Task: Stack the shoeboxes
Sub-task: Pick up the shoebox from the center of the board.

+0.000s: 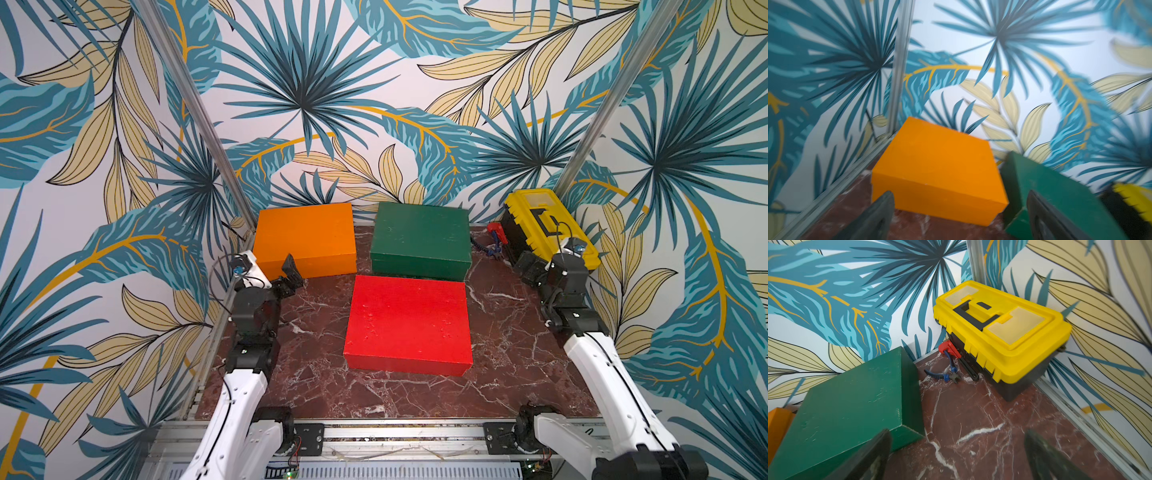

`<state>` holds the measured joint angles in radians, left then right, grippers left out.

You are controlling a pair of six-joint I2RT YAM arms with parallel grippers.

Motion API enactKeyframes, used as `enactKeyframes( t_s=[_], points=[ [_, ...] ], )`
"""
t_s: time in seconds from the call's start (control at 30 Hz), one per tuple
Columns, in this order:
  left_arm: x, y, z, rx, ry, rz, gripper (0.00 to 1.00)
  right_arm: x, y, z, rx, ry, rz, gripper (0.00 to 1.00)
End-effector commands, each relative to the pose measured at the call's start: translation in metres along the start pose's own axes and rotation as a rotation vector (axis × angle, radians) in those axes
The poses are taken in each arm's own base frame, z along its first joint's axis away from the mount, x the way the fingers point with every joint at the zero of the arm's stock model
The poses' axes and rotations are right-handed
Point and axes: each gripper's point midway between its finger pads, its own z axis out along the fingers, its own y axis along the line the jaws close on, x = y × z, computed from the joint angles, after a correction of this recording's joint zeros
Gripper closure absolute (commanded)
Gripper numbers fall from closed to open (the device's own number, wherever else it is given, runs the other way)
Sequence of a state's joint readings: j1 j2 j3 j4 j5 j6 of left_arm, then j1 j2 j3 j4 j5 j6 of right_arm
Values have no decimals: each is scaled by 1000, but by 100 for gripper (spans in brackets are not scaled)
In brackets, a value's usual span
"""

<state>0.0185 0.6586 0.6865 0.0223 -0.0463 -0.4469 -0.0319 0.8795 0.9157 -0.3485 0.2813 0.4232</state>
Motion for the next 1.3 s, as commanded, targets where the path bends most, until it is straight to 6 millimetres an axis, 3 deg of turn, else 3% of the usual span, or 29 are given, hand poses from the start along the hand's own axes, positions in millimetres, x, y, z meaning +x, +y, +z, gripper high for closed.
enactKeyframes(
  t_s=[0.0,0.07,0.1,0.13,0.2,0.23,0.3,0.47,0.63,0.73,0.9,1.03,1.27],
  points=[
    [48,7,-37,-67,288,-246,0,54,-10,-37,-47,213,46,0],
    [41,-40,-50,164,379,-270,0,59,11,-53,-202,232,48,0],
    [38,-51,-53,215,400,-287,0,63,17,-59,-255,239,50,0],
    [42,-41,-54,144,415,-326,0,65,15,-63,-252,241,65,0],
    [64,2,-61,-116,442,-431,0,68,-6,-66,-153,220,117,0],
    [73,11,-63,-160,447,-447,0,69,-17,-67,-109,196,146,0],
    [76,5,-62,-98,450,-413,0,69,-21,-67,-125,129,168,0],
    [91,-3,-62,-23,521,-322,0,100,22,-62,-354,299,198,0],
    [145,-5,-57,15,738,-306,0,149,28,-30,-265,494,142,0],
    [178,-5,-53,-20,829,-253,0,177,50,-20,-284,571,103,0],
    [218,-30,-48,-3,898,-133,0,204,74,-15,-329,614,72,1],
    [233,-22,-43,-55,920,-70,0,215,82,-16,-370,623,85,1],
    [256,-30,-37,4,963,-106,1,234,74,-14,-329,660,92,1]
  ],
)
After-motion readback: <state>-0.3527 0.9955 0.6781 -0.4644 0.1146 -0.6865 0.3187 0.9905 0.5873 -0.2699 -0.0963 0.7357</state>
